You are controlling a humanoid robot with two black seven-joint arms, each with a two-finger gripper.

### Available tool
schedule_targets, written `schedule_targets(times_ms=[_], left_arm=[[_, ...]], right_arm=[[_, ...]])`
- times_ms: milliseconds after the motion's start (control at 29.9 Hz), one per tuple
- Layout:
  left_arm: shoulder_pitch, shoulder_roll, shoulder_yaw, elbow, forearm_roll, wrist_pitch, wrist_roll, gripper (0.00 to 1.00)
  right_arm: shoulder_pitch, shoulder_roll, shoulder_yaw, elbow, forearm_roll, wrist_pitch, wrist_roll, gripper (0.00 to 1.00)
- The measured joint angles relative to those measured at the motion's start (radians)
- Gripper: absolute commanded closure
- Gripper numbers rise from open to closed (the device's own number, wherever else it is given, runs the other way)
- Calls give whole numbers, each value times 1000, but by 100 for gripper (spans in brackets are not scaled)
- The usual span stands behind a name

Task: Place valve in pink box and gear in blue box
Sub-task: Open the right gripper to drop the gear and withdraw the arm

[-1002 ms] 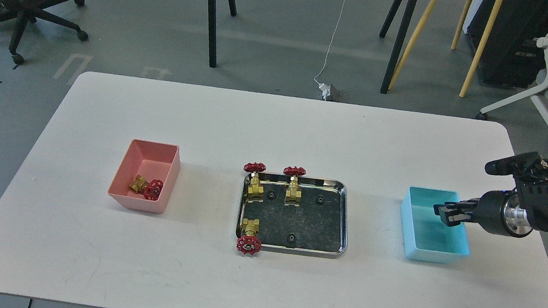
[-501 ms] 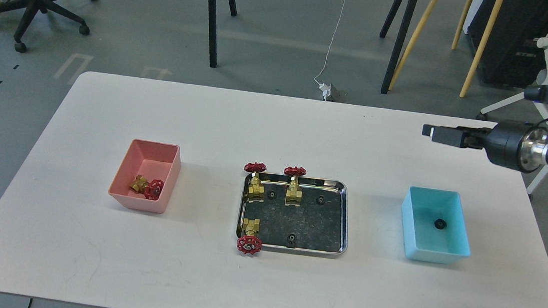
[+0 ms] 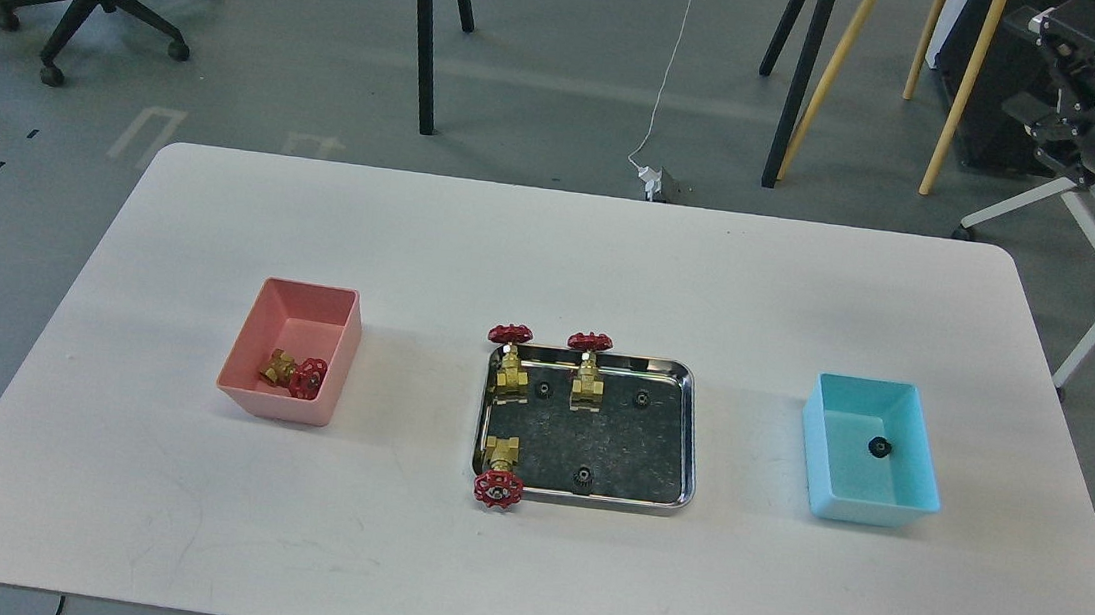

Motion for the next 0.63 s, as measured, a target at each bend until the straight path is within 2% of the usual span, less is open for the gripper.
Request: schedule_targets(times_ms=[100,301,434,635], left_arm=[[10,-55,-1,-7,-5,-1,-25,0],[26,-126,-16,-19,-146,-10,-65,0],[80,-138,2,-17,-213,-15,-55,0],[92,-135,118,-13,-218,-30,-35,0]], right_arm=[[1,44,-9,-3,85,-122,-24,2],[43,131,14,1,120,-356,-21,2],[62,150,6,-3,120,-402,-26,2],[91,152,-49,-13,122,-393,-108,1]])
